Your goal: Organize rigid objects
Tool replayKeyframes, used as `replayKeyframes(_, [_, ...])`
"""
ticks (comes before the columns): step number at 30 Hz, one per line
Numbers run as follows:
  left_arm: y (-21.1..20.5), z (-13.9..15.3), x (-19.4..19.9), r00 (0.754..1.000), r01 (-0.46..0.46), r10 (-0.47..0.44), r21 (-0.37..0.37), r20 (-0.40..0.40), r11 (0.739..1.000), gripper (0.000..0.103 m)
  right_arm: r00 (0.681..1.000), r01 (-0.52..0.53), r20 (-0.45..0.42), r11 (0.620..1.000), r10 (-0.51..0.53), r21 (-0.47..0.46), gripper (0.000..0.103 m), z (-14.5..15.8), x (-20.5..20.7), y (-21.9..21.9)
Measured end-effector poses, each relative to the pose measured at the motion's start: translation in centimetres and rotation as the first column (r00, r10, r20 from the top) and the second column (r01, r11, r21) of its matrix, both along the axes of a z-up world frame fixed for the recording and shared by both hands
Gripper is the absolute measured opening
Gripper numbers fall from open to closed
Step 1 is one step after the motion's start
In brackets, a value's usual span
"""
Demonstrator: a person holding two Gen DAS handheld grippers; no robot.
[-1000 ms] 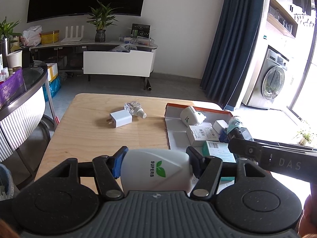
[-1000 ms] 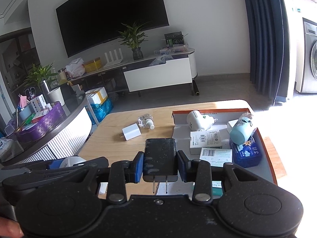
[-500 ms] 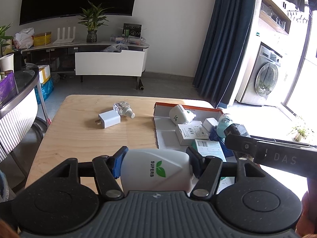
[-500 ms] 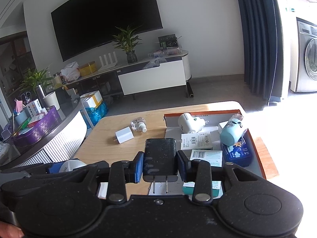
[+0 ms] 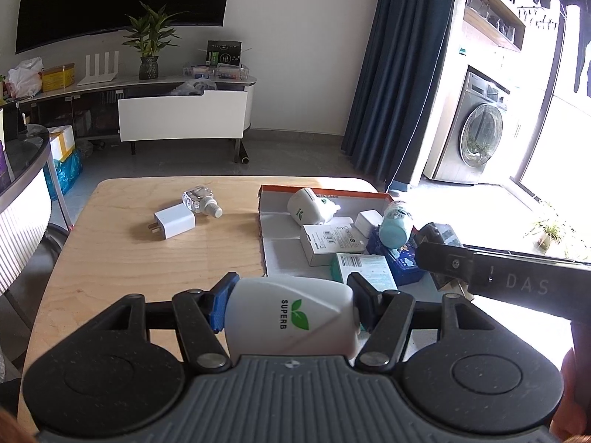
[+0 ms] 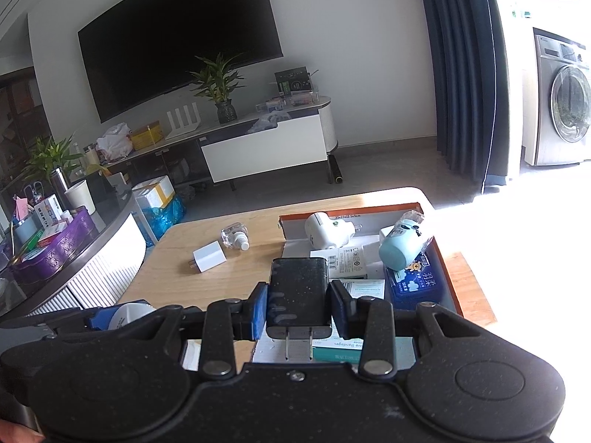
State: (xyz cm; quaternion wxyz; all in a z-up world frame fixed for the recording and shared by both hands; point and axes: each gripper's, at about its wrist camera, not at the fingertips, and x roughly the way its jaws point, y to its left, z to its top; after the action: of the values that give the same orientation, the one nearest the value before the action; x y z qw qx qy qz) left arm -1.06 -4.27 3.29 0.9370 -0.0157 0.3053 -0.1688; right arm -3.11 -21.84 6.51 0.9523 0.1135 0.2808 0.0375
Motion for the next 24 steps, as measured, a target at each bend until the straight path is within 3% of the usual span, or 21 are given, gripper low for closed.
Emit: replayKeyframes(24, [-4.8,-0.9,0.4,0.994,0.105,-0.105,0.025,-0.012,0.994,0.065,0.995,0.101,-0.020,0.995,-0.100,0.013,0.044,-1.0,-0.5,-3.8])
